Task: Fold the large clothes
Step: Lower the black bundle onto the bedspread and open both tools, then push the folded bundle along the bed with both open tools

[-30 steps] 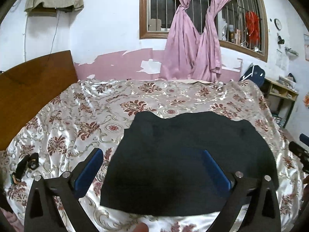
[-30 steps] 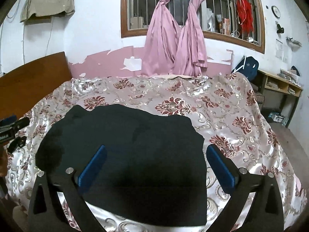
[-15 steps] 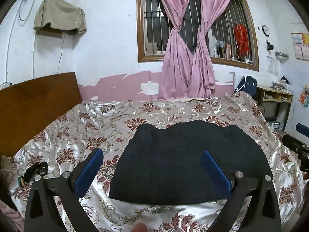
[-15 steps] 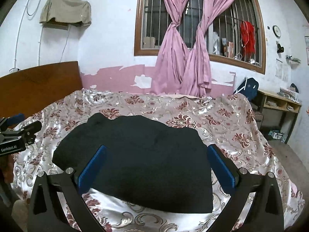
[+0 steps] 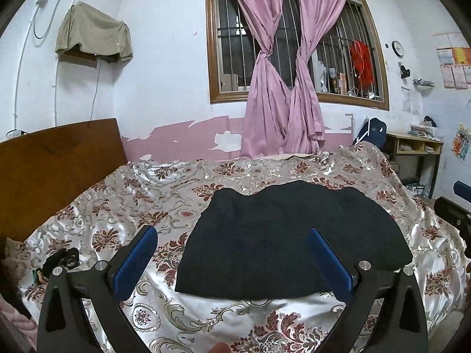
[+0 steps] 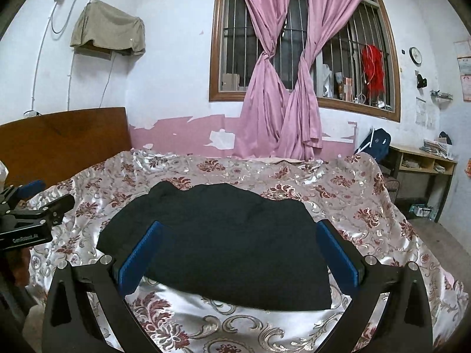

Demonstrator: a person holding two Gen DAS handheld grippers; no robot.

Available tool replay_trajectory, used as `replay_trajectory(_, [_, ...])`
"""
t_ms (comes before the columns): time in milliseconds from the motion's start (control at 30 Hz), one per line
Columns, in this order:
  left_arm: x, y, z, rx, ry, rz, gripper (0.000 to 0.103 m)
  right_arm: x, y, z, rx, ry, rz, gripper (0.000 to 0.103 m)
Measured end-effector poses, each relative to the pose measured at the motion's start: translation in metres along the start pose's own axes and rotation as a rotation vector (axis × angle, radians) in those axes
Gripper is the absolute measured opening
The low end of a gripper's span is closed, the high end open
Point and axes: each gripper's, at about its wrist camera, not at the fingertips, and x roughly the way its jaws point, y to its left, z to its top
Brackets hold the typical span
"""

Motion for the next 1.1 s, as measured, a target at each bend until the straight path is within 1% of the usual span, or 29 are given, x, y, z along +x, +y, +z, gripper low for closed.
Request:
replay_trajectory(333, [-0.016,0.000,-0.013,-0.009,-0.019,-0.001,0.103,-0.018,0.008,-0.016,0.009,-0.026,0.002,0.101])
replay_trajectory(600, [-0.025,-0.006,-0.020,0.017,-0.033,0.002,0.103,-0.025,0.014,-0.025,0.001,-0.039,-0.002,0.101])
replay_trajectory(900, [-0.033,-0.014,-0.046,0.038,-0.004,-0.002,0.103,-0.033,0.014,-0.049,0.033,-0.034,-0.014,0.101])
replay_trajectory(1100, [-0.035,-0.010,-0.060,0.023,0.008,0.007,0.103,-0.037,0.021,-0.065,0.001,-0.033,-0.029,0.101])
